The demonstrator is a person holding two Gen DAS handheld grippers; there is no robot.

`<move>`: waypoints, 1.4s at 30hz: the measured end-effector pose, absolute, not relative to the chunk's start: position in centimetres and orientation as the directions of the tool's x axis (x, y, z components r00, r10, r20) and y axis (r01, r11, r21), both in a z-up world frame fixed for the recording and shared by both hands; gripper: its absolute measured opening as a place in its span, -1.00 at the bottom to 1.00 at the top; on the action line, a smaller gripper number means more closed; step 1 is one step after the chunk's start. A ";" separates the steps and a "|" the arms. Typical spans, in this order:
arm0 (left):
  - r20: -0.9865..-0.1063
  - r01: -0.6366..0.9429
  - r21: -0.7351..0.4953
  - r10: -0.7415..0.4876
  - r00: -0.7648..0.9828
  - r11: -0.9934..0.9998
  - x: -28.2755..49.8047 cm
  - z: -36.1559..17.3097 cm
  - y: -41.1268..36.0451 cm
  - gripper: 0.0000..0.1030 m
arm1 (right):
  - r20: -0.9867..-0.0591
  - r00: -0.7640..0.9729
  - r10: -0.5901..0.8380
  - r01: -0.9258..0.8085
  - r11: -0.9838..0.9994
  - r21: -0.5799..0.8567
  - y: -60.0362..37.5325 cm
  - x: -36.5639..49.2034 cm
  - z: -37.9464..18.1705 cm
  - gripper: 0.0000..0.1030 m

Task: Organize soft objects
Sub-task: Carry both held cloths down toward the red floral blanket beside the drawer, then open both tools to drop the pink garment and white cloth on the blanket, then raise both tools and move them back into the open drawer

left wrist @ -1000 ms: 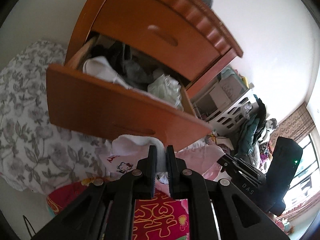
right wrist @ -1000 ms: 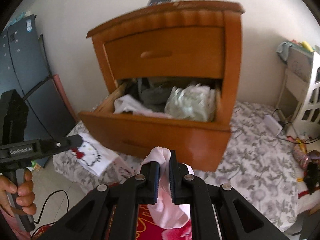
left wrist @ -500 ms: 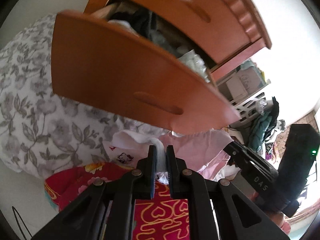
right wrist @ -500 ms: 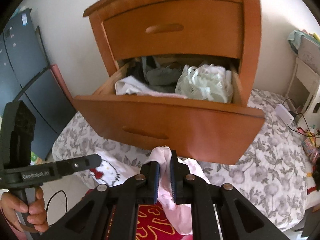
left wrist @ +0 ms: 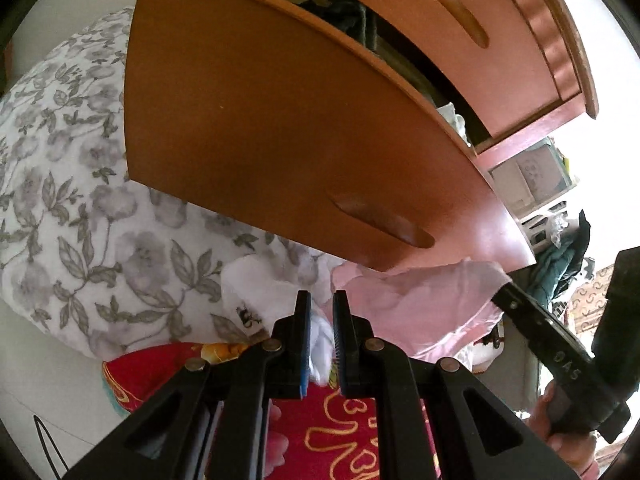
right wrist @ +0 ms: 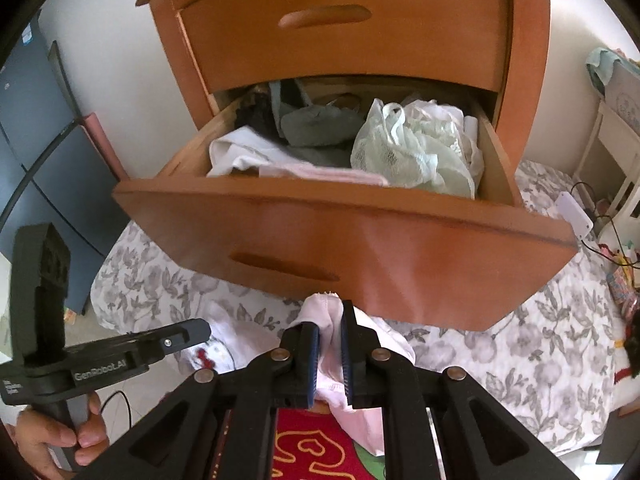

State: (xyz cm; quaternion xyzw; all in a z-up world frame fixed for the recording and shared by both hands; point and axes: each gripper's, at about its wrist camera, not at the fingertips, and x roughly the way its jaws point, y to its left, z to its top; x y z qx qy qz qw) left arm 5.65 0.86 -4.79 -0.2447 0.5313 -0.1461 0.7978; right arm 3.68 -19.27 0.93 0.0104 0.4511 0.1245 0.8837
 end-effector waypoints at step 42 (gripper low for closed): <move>-0.843 -0.097 -0.286 -0.202 0.499 0.953 5.0 -4.3 2.8 0.94 | -0.847 0.521 0.102 -0.168 0.986 0.015 -21.7 3.7 -1.9 1.00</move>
